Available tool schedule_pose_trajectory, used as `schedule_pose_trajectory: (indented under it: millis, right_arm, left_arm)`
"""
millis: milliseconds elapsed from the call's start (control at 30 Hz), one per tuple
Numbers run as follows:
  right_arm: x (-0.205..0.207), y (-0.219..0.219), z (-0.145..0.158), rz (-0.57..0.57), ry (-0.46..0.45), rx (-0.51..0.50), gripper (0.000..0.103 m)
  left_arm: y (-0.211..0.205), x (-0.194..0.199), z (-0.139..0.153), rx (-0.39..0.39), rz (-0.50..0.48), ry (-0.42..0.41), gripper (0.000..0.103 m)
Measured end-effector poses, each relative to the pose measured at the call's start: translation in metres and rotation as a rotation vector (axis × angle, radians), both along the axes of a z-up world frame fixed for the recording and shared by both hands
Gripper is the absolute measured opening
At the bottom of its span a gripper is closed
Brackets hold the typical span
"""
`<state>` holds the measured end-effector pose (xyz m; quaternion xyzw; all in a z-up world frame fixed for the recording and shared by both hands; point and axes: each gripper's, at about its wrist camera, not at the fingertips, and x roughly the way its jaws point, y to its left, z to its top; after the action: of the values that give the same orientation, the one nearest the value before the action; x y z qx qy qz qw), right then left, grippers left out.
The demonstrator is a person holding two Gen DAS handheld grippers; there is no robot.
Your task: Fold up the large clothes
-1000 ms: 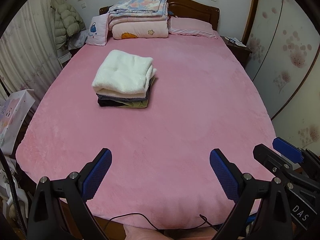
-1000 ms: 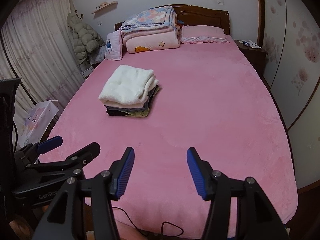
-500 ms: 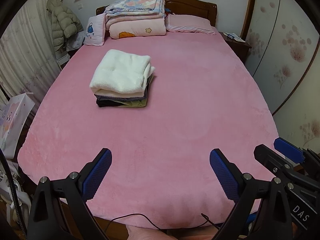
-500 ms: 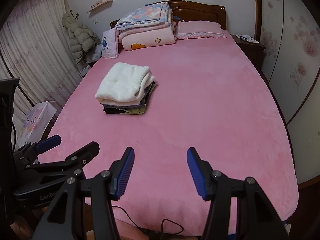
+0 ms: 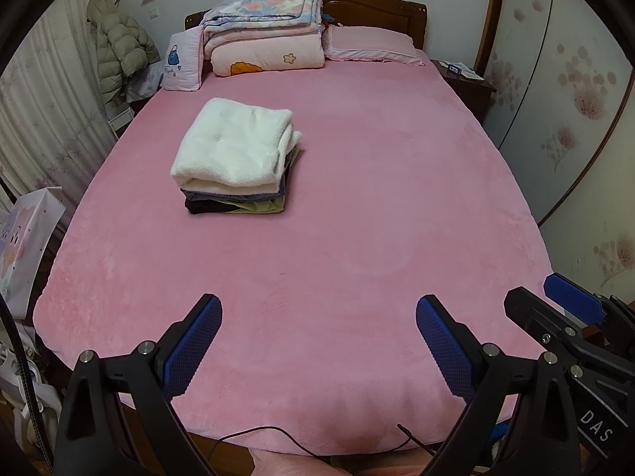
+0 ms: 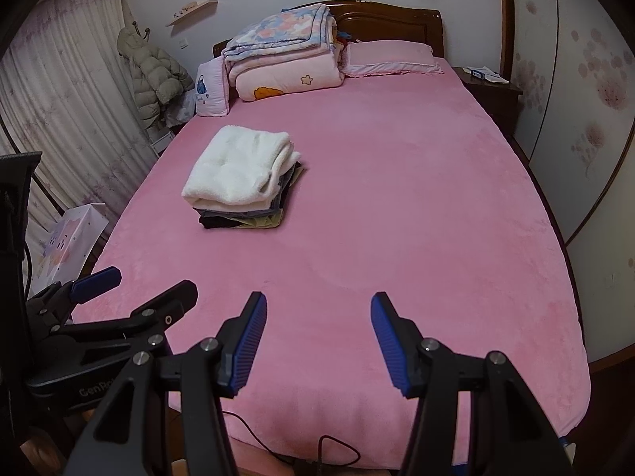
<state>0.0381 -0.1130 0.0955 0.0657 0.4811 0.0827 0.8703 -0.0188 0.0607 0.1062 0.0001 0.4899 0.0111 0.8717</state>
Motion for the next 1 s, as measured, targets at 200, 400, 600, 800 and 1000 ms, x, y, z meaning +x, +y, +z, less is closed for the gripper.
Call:
schedule_pose_trajectory:
  millis: [200, 400, 600, 800, 1000]
  right_arm:
    - [-0.001, -0.001, 0.0, -0.004, 0.004, -0.003, 0.055]
    - [0.001, -0.003, 0.0, -0.007, 0.007, -0.004, 0.055]
    - [0.001, -0.005, -0.001, -0.006, 0.008, -0.005, 0.055]
    - [0.001, -0.008, -0.003, -0.01, 0.011, -0.003, 0.055]
    - [-0.001, -0.008, -0.006, -0.017, 0.015, -0.003, 0.055]
  left_arm:
    - [0.002, 0.004, -0.002, -0.009, -0.006, 0.005, 0.098]
    - [0.003, 0.008, -0.004, -0.012, -0.012, 0.009, 0.098]
    - [0.004, 0.01, -0.005, -0.017, -0.017, 0.016, 0.098]
    - [0.003, 0.012, -0.006, -0.02, -0.02, 0.02, 0.098]
    - [0.003, 0.012, -0.007, -0.022, -0.024, 0.023, 0.098]
